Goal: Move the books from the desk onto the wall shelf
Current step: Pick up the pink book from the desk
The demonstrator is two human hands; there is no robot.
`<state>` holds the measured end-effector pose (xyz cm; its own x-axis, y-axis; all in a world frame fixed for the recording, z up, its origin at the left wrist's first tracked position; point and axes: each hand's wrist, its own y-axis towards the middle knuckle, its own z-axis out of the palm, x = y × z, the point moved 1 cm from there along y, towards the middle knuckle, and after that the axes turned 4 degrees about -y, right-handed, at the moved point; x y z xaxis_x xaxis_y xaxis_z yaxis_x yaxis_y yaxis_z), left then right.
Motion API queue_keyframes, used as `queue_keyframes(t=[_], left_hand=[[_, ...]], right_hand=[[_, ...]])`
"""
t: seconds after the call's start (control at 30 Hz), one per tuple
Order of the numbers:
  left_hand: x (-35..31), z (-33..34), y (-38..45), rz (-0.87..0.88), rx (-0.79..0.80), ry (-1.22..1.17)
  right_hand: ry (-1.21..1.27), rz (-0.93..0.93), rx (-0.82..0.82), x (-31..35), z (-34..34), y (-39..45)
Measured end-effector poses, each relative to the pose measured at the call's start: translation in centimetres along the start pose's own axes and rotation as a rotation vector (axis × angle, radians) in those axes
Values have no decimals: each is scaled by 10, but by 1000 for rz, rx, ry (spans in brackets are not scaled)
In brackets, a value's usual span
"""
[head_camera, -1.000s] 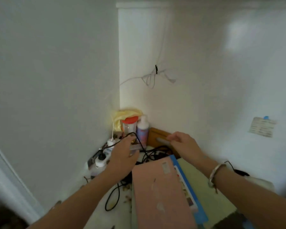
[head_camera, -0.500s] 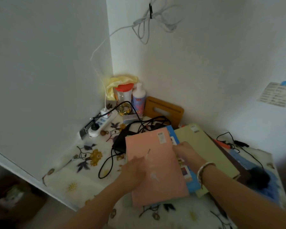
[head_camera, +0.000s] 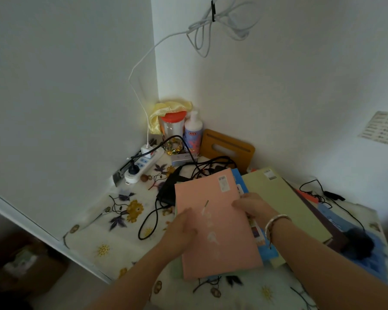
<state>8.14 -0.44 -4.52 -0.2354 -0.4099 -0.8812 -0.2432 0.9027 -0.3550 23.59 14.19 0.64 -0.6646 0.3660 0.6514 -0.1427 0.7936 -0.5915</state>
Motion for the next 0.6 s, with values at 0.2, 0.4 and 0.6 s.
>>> queue_keyframes(t=[0.2,0.4,0.6], left_hand=[[-12,-23,-4,-96,-48,-216],[-33,-81,-15,-270,-174,-868],[-57,-130,-29,-209,102,-1323]], right_hand=[[91,-198,49,22,4,-20],[143,-636,219,77,-11,-73],[74,-851,470,111,-23,-109]])
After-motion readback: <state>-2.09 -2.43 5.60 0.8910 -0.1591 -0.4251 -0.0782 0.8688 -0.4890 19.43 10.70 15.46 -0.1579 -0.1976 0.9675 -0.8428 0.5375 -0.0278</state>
